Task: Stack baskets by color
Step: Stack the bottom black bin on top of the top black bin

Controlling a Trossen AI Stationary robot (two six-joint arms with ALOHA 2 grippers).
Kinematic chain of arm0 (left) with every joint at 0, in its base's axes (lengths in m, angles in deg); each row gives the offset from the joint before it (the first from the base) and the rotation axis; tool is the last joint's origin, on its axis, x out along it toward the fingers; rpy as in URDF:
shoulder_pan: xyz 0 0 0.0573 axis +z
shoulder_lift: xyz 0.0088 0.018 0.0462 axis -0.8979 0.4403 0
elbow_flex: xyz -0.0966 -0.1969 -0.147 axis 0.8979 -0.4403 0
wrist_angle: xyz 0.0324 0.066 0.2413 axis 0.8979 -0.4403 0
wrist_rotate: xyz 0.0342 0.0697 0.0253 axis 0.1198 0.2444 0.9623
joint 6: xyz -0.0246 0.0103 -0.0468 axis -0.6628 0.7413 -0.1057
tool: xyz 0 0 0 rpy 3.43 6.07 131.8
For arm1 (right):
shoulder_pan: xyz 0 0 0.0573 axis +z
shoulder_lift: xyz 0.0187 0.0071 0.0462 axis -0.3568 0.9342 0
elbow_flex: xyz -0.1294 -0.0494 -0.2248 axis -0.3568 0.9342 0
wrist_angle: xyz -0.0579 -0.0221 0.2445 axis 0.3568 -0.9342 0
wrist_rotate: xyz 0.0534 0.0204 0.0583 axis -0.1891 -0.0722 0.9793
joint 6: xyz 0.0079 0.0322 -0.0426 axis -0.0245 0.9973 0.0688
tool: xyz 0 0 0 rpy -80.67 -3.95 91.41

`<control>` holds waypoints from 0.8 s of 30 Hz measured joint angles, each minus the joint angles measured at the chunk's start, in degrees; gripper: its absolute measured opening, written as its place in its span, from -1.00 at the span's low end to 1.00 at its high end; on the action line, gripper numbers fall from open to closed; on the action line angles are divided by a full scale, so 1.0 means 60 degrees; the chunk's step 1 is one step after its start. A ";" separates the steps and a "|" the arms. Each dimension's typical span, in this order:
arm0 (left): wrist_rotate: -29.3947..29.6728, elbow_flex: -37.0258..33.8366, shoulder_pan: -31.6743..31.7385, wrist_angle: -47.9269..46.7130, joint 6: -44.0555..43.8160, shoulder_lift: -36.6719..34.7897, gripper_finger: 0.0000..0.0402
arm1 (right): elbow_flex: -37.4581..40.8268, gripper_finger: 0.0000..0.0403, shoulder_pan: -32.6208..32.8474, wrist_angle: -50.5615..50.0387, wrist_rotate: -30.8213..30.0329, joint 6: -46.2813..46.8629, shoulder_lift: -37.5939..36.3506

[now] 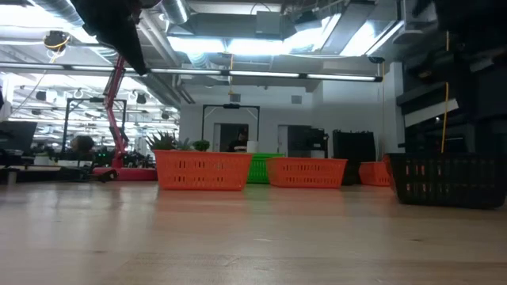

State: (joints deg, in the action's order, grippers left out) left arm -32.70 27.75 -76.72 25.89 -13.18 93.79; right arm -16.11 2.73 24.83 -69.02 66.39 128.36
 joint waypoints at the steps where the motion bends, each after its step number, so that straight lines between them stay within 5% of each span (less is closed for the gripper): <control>1: 0.0000 0.0000 -0.0019 0.0001 0.0000 0.0001 -1.00 | 0.0153 -0.01 0.0001 0.0042 0.0002 -0.0144 0.0000; 11: 0.0004 0.0004 -0.0051 0.0043 0.0000 0.0001 -1.00 | 0.1226 0.00 0.0001 0.1275 -0.1006 -0.0994 0.0081; 24: 0.0004 0.0011 -0.0052 0.0069 -0.0066 0.0005 -1.00 | 0.1150 0.00 0.0001 0.1599 -0.0996 -0.0982 0.1898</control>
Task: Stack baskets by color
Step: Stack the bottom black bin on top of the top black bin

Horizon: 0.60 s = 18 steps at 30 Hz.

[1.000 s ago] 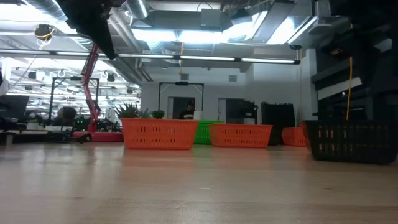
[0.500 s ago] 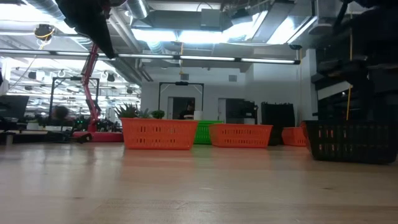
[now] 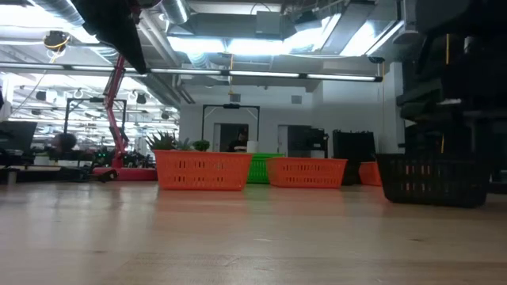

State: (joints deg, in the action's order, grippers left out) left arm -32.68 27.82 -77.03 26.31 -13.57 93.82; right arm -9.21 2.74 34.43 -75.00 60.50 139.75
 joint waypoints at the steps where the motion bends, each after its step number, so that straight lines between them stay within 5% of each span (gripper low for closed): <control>1: 0.0000 0.0000 0.0000 -0.0004 -0.0001 0.0000 -1.00 | 0.0000 0.00 0.0000 0.0104 -0.0154 0.0043 0.0150; 6: 0.0000 0.0000 -0.0003 -0.0003 -0.0003 0.0000 -1.00 | 0.0000 -0.16 0.0000 0.0537 -0.0505 0.0528 0.0703; 12: 0.0023 -0.0490 -0.0092 0.0498 0.0952 -0.0015 -1.00 | -0.0183 -0.88 0.0000 0.0820 -0.0506 0.1505 0.0790; 18: 0.0157 -0.1742 -0.0305 0.2053 0.1470 -0.0788 -1.00 | -0.1243 -0.98 0.0004 0.0472 -0.0715 0.1166 0.0787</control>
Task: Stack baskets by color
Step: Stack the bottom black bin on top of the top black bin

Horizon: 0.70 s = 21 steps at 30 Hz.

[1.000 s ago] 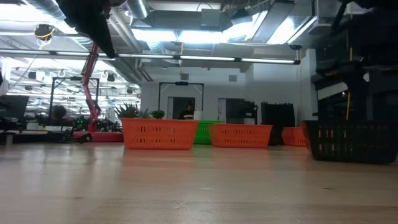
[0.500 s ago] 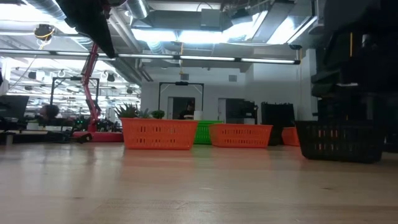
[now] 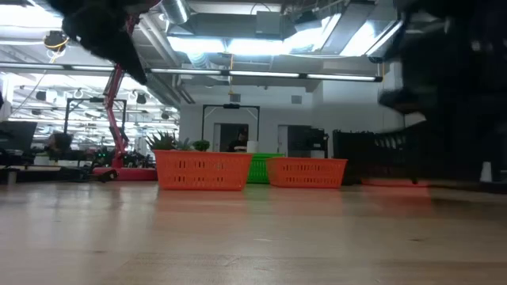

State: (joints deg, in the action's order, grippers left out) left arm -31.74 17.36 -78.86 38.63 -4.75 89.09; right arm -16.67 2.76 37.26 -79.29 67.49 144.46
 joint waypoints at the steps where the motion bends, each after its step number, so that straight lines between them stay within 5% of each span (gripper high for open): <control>1: 0.0000 -0.0275 -0.0007 0.0191 -0.0019 -0.0182 -1.00 | -0.0247 -0.98 -0.0004 -0.0174 -0.0217 -0.0116 0.0000; 11: -0.0309 -0.3208 0.0254 0.4083 0.1388 -0.2191 -1.00 | -0.3066 -0.99 -0.1666 -0.2760 -0.3285 -0.1185 -0.0007; 17: -0.1421 -0.4719 0.0916 0.5870 0.1756 -0.3035 -1.00 | -0.4179 -1.00 -0.4284 -0.2545 -0.3027 -0.3035 -0.0007; 21: -0.1951 -0.5502 0.1335 0.7186 0.1904 -0.3376 -1.00 | -0.4348 -1.00 -0.6134 -0.1880 -0.1594 -0.3900 -0.0007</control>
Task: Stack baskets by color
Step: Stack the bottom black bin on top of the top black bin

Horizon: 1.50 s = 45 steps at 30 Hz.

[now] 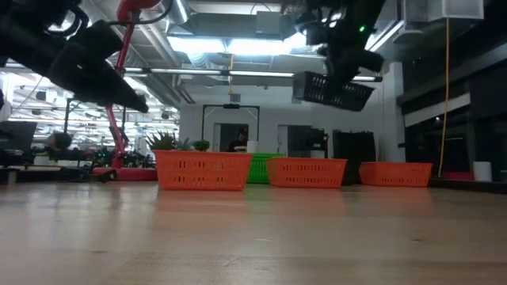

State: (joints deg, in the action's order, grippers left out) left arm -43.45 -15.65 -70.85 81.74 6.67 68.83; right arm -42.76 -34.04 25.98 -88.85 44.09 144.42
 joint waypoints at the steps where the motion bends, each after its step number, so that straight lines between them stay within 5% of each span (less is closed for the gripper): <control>1: -0.0255 -0.0157 0.0116 0.0334 0.0100 -0.0033 -1.00 | 0.0012 -1.00 -0.0384 0.0147 0.0343 -0.0178 0.0000; 7: -0.1140 -0.0581 0.0893 0.0943 0.0378 -0.0116 -1.00 | 0.0193 -1.00 -0.2096 0.0885 0.1608 -0.1325 0.0087; 12: -0.1473 -0.0679 0.1283 0.0757 0.0335 -0.0113 -1.00 | 0.0204 -1.00 -0.3001 0.0993 0.1716 -0.1816 0.0816; 28: -0.1648 -0.0679 0.1392 0.0743 0.0327 -0.0109 -1.00 | 0.0219 -0.99 -0.4170 0.2249 0.2231 -0.2277 0.2772; 45: -0.1648 -0.0679 0.1392 0.0739 0.0276 -0.0108 -1.00 | 0.0219 -0.43 -0.4142 0.2190 0.1606 -0.1788 0.2744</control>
State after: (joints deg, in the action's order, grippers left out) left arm -53.34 -19.72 -62.49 86.17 8.33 68.18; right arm -41.45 -58.90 39.12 -79.21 33.36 160.89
